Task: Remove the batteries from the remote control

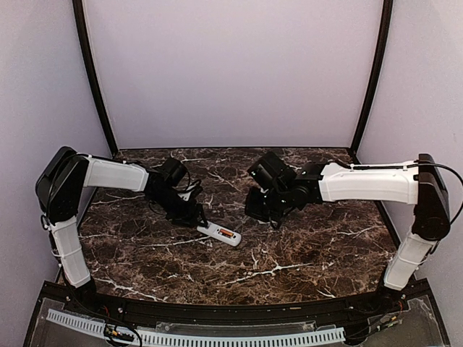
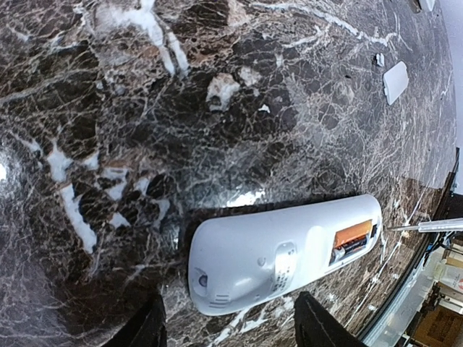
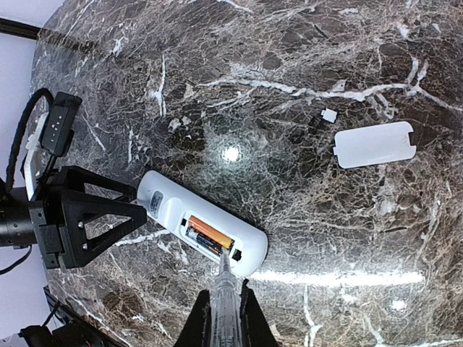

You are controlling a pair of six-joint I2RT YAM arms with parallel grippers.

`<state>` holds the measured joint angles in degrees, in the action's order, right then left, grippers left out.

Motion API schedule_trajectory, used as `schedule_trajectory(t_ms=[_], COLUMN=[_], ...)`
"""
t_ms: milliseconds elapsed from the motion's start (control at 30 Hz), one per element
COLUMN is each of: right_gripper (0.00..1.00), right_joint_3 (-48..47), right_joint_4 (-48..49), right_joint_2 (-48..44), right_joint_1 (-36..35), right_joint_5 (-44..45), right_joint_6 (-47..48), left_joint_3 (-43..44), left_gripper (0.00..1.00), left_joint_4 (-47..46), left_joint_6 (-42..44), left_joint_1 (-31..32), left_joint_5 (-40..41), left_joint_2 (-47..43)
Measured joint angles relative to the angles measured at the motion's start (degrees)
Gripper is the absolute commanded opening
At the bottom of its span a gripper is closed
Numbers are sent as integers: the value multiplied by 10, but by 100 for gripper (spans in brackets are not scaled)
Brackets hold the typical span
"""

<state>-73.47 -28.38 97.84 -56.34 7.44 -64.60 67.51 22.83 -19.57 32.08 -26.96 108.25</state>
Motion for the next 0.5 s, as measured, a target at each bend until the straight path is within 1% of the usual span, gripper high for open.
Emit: schedule_trajectory(t_ms=[300, 500], right_gripper=[0, 0], right_joint_3=[-3, -7], right_joint_4=[3, 0], right_joint_2=[19, 21], right_joint_1=[0, 0], right_joint_5=[-1, -1], right_joint_6=[2, 2], left_joint_3=[1, 7], left_gripper=[52, 47], left_joint_4=[-2, -3], left_joint_6=[1, 1], left_joint_1=[0, 2], left_joint_5=[-9, -12], left_joint_2=[8, 16])
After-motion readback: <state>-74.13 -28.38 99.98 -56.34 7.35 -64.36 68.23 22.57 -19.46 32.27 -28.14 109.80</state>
